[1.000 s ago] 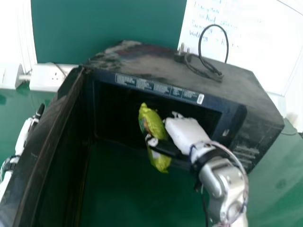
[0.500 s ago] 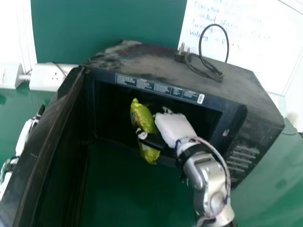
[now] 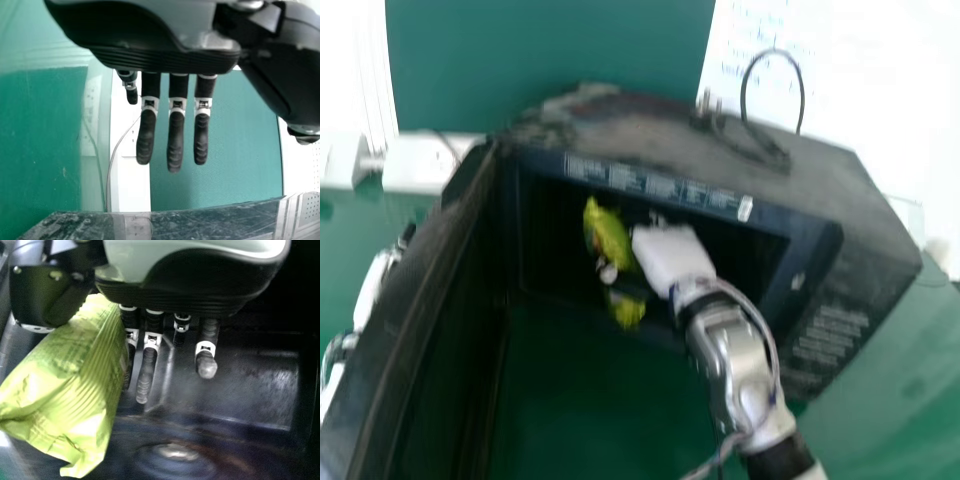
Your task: Put biscuit inside oven
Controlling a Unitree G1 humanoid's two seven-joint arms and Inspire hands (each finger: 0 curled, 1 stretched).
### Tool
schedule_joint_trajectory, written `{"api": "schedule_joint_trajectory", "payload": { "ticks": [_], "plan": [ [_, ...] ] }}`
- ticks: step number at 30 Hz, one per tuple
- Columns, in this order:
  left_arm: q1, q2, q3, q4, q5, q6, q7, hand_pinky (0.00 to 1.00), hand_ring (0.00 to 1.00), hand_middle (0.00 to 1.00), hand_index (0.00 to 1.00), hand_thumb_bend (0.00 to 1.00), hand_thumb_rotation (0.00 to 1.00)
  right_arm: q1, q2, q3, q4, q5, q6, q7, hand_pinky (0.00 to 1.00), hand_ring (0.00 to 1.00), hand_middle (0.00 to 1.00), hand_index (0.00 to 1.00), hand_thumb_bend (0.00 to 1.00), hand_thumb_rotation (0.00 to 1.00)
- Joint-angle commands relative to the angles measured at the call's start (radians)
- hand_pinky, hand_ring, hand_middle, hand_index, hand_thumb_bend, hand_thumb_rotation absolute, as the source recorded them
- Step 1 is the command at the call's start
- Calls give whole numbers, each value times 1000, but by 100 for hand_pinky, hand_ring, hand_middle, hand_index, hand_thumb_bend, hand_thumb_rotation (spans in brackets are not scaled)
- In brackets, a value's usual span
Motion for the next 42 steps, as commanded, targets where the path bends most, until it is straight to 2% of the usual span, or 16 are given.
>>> {"api": "schedule_joint_trajectory", "payload": {
  "ticks": [1,4,8,13,21,26,30,31,32,34,35,37,38,40,42],
  "plan": [
    [9,-2,-4,-8,-2,7,0,23,29,38,48,52,6,-53,1,18,61,-1,8,-39,9,16,47,49,53,0],
    [10,-2,-3,-2,-2,-1,-4,23,28,38,48,52,6,-98,6,31,155,15,5,-72,11,19,47,49,53,0],
    [12,-2,0,4,-5,-10,-8,22,28,38,48,52,6,-146,-1,55,276,27,-23,-171,14,22,47,49,53,0],
    [10,-1,3,12,-15,-13,-18,22,28,38,48,52,6,-191,-4,84,383,40,-33,-261,12,19,47,49,53,0],
    [10,-1,-1,10,-4,-16,-13,22,28,38,48,52,6,-248,-5,118,481,63,-21,-276,15,22,47,49,53,0],
    [9,-3,-1,8,-8,-6,-11,23,29,38,48,52,6,-257,-13,125,482,80,-13,-255,16,23,47,49,53,0],
    [7,-1,-2,15,-5,-12,-12,22,29,38,48,52,6,-248,-17,118,433,106,12,-171,17,25,47,49,53,1],
    [6,-1,-2,19,-4,-16,-12,22,28,38,48,52,6,-242,-21,115,414,112,15,-156,18,26,47,58,55,0],
    [6,-1,-3,19,-2,-16,-11,22,29,38,48,52,6,-235,-24,114,396,116,18,-147,17,24,40,64,70,22],
    [5,-2,-3,18,-2,-16,-11,22,29,38,48,52,6,-220,-30,117,359,116,35,-125,16,23,35,70,81,39],
    [6,-3,-4,16,-2,-15,-9,22,29,38,48,52,6,-214,-34,124,341,107,47,-112,17,24,36,71,83,45],
    [7,-4,-4,13,-2,-11,-8,22,29,39,48,52,6,-204,-47,146,304,78,71,-69,25,35,47,71,87,59],
    [7,-4,-4,11,-2,-7,-6,23,29,39,48,52,6,-197,-54,151,282,70,80,-44,32,44,54,72,90,67],
    [7,-4,-4,9,-2,-2,-3,23,29,38,48,52,6,-184,-67,156,229,63,98,25,41,54,63,75,93,75],
    [7,-4,-5,10,-2,-3,-2,23,29,38,48,52,6,-168,-78,152,172,66,117,100,50,62,69,81,94,78]
  ]
}}
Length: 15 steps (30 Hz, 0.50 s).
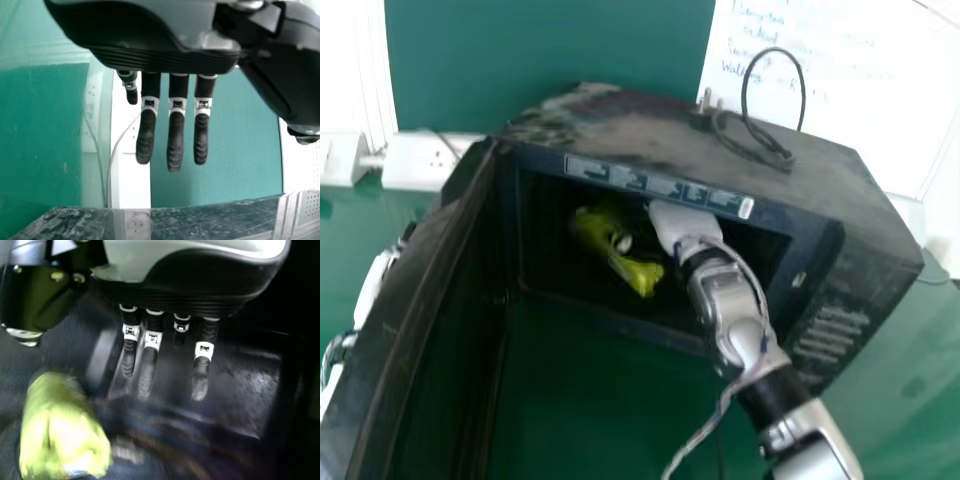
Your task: Put biscuit inside oven
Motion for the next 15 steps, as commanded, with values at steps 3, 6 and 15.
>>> {"api": "schedule_joint_trajectory", "payload": {
  "ticks": [3,6,15],
  "plan": [
    [7,-3,-6,1,4,-2,2,22,29,38,48,52,6,52,-38,-7,-143,-2,41,152,58,69,75,87,96,80],
    [5,-1,-6,10,2,-16,-5,22,28,38,48,52,6,90,-66,-14,-249,-18,60,227,59,70,76,86,98,83],
    [0,1,-8,21,7,-22,-6,23,29,38,48,52,6,259,-159,-103,-584,1,49,382,57,65,71,81,96,86]
  ]
}}
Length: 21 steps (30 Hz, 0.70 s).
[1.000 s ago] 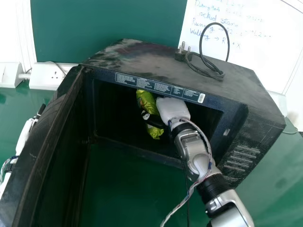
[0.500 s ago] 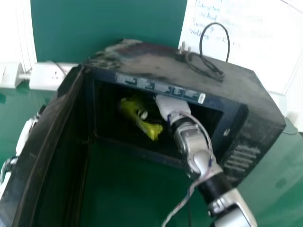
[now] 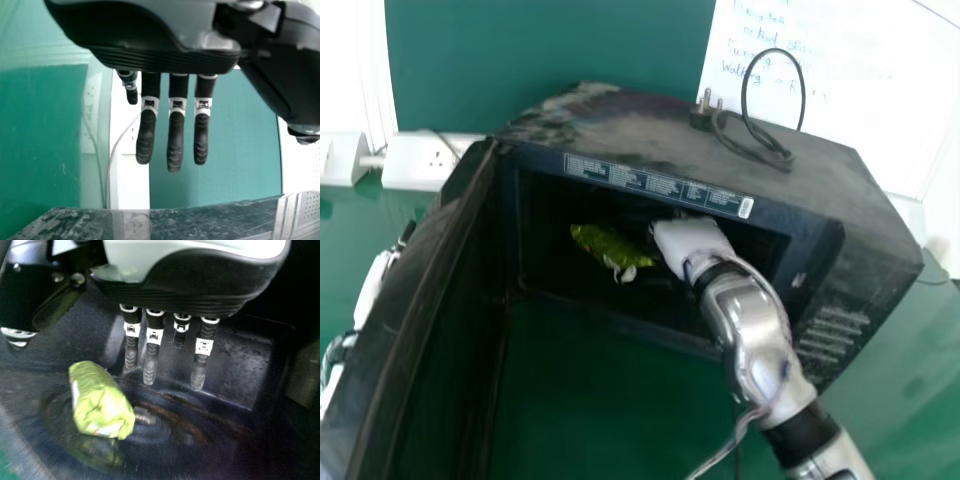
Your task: Put biscuit inside oven
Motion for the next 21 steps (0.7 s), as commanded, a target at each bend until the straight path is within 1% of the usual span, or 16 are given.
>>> {"api": "schedule_joint_trajectory", "payload": {
  "ticks": [1,3,6,8,10,13,14,16,17,18,19,21],
  "plan": [
    [3,2,-5,7,7,-16,-3,23,29,38,48,52,6,49,-18,-38,-82,26,-2,46,55,64,70,81,95,86],
    [2,2,-4,11,4,-18,-6,23,29,38,48,52,6,88,-29,-61,-151,32,-2,86,54,64,70,82,94,84],
    [2,5,-3,17,8,-23,-5,23,29,38,48,52,6,147,-56,-92,-253,32,-23,126,47,58,68,84,95,83],
    [2,4,-2,16,6,-21,-6,23,29,38,48,52,6,192,-74,-127,-337,37,-29,158,46,58,68,84,96,81],
    [2,4,-2,12,5,-15,-3,23,29,38,48,52,6,237,-89,-168,-424,43,-34,190,49,63,72,85,95,79],
    [0,5,-3,11,11,-10,4,23,29,39,48,52,6,285,-115,-230,-528,63,-46,243,53,69,76,86,95,78],
    [0,6,-3,13,11,-14,1,23,29,39,48,52,6,296,-119,-251,-554,71,-45,261,54,70,77,86,95,79],
    [2,4,-2,6,5,-12,-4,22,29,39,48,52,6,317,-126,-293,-603,91,-39,296,52,66,74,85,95,77],
    [3,3,-1,2,3,-9,-4,22,29,38,48,52,6,326,-132,-314,-626,102,-37,316,53,67,74,85,94,76],
    [3,2,0,1,3,-7,-2,22,28,38,48,52,6,335,-140,-335,-649,114,-39,335,55,68,75,85,94,76],
    [3,3,2,4,1,-7,-3,22,28,38,48,52,6,353,-153,-368,-675,135,-52,337,61,71,77,85,93,76],
    [2,4,6,8,-3,-8,-4,22,28,38,48,52,6,381,-165,-415,-705,168,-74,327,67,74,78,82,93,76]
  ]
}}
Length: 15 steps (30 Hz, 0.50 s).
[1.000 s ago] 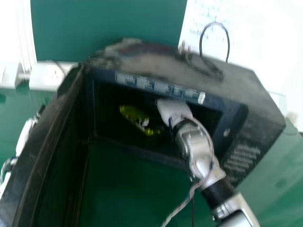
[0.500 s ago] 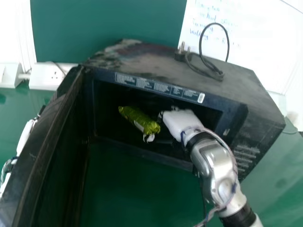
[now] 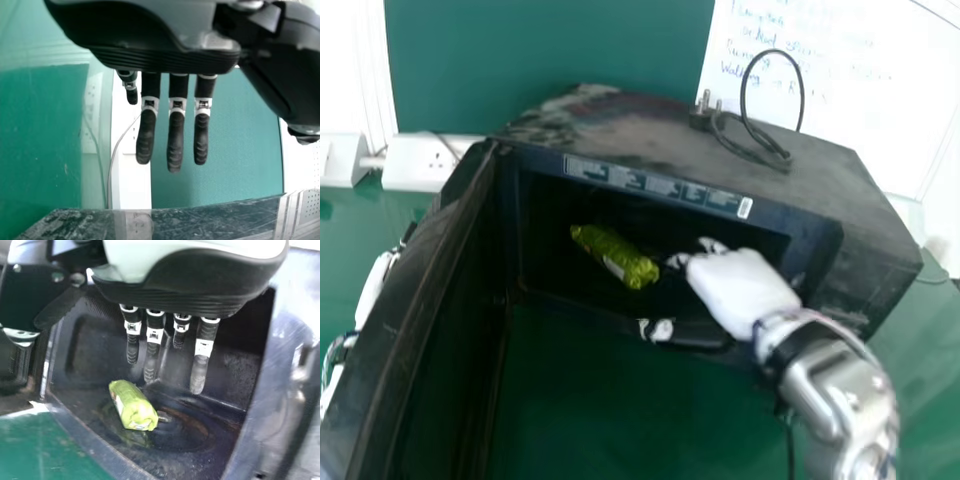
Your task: Put biscuit inside oven
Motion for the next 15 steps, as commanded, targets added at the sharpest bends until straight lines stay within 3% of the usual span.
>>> {"api": "schedule_joint_trajectory", "payload": {
  "ticks": [1,3,6,8,11,15],
  "plan": [
    [5,4,5,3,-6,-1,-3,22,29,38,48,52,6,36,-20,-57,-41,31,-20,-4,65,73,77,81,93,77],
    [6,6,6,5,-3,-1,1,23,29,38,48,52,6,64,-14,-97,-90,29,1,17,59,73,77,81,95,78],
    [7,4,8,-3,-7,8,5,22,29,38,48,52,6,89,-23,-143,-142,23,20,60,61,75,79,82,94,75],
    [8,1,12,-10,-17,17,6,22,28,38,48,52,6,102,-41,-197,-161,61,13,71,54,69,76,82,92,75],
    [6,-1,22,2,-46,8,-14,22,28,38,48,52,6,104,-78,-306,-184,172,37,128,49,65,73,80,90,78],
    [4,8,22,41,-66,-75,-76,23,28,38,49,52,6,118,-130,-472,-181,359,63,182,50,64,71,80,90,78]
  ]
}}
